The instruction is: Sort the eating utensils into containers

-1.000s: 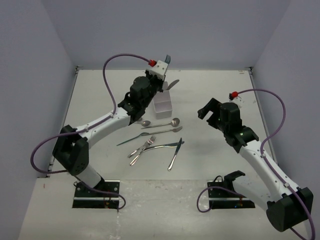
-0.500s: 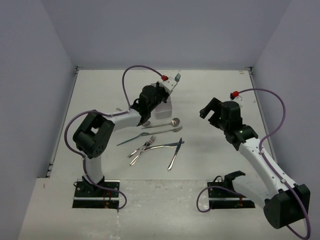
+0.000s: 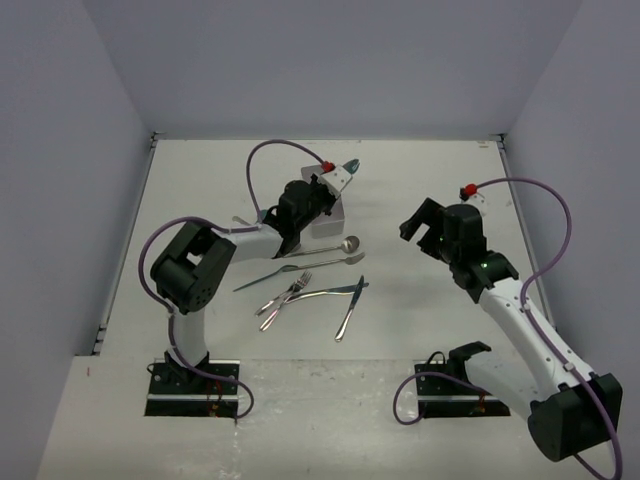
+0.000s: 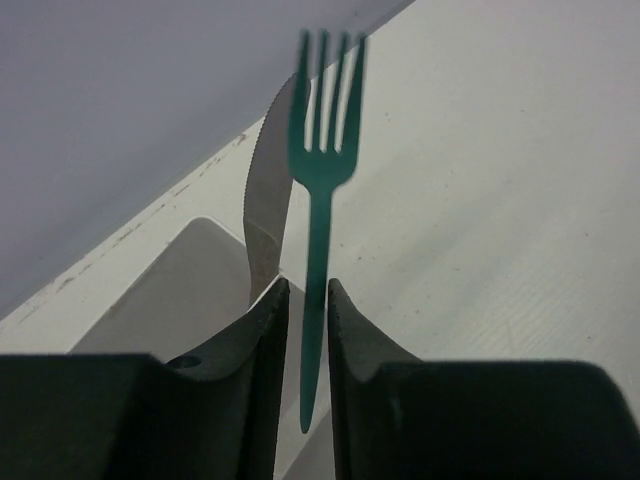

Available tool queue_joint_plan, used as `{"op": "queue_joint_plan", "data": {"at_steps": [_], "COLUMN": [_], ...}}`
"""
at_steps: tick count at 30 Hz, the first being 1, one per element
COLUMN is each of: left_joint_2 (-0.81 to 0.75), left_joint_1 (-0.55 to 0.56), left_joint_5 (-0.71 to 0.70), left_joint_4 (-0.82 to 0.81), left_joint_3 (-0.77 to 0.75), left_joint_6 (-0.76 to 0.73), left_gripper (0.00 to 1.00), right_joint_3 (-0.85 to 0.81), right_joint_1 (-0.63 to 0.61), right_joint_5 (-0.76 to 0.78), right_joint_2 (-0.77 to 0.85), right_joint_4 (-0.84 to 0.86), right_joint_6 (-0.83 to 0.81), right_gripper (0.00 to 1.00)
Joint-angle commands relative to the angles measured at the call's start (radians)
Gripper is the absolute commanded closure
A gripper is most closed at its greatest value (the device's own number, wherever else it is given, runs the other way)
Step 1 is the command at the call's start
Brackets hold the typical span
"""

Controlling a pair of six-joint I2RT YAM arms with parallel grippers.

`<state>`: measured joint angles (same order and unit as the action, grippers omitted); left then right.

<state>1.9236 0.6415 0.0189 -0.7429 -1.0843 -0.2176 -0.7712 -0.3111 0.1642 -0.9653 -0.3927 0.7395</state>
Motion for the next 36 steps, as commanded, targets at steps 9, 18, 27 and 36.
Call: {"op": "queue_joint_plan", "data": {"at_steps": [9,18,27,36], "left_joint_2": [-0.090,-0.424,-0.734,-1.063], "left_joint_1": [0.007,0.181,0.195,0.195], "left_joint_5": [-0.013,-0.327,-0.652,-0.501], "left_joint_4": [-0.004,0.305,1.236,1.402], "left_joint_3": [0.024,0.023,-0.013,0.219], "left_joint_6": [0.082,0.188,0.921,1.086], "left_gripper": [0.41,0.00,0.00,0.00], "right_joint_3": [0.003,-0.022,-0.059,-0.327], "right_joint_1": [0.004,-0.101,-0.459,-0.660], "right_joint_5": [0.008,0.063,0.127,0.117], "right_joint_2": [0.096,0.070,-0.173,-0.595], "right_joint_4": [-0.057,-0.181,-0.321,-0.469], "right_joint_6": [-0.041,0.020,0.342,0.477], "right_gripper": [0.01,0.01,0.01,0.01]}}
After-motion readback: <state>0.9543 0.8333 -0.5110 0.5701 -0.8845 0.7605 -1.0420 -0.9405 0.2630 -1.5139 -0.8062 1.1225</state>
